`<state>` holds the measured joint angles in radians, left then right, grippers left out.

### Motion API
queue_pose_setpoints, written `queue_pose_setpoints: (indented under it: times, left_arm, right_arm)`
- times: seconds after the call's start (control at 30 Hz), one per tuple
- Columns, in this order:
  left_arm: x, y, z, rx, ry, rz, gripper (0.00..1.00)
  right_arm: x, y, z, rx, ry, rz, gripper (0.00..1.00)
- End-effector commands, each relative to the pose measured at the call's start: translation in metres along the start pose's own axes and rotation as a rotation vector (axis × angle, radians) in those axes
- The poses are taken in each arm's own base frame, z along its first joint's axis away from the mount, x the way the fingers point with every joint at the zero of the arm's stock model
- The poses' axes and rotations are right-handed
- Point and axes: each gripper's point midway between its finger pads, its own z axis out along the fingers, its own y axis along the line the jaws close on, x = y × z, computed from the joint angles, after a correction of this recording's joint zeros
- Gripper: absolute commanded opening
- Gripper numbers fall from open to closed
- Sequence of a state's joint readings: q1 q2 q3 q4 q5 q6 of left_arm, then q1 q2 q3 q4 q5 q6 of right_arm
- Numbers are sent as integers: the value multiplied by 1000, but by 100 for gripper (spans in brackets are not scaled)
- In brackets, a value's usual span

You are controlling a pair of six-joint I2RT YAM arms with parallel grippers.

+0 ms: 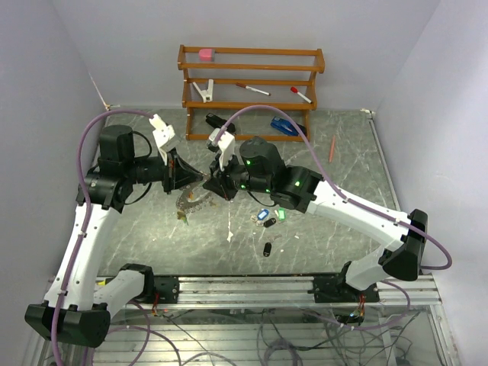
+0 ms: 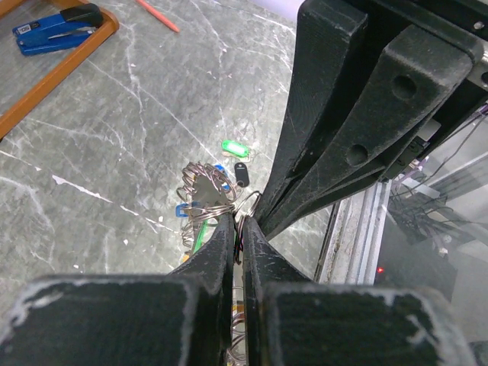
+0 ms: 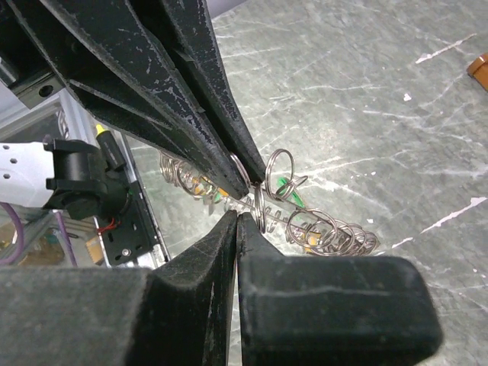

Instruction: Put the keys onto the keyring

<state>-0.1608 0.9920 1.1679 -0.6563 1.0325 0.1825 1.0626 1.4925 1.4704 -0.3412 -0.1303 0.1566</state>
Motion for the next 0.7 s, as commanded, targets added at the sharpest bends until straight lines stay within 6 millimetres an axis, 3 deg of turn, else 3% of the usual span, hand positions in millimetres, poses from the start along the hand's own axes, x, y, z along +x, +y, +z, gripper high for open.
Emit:
queue_pose_setpoints:
  times: [0.0, 0.4, 0.67]
  left_arm:
    - [-18, -16, -6, 45, -41, 38, 7]
    - [-15, -14, -4, 45, -36, 26, 7]
    - [-15, -14, -4, 50, -37, 27, 7]
  right_arm:
    - [-28, -5, -9, 45, -84, -25, 4]
    - [-35, 0, -11, 18, -107, -47, 0]
    - [-28, 4, -10, -10, -82, -60, 0]
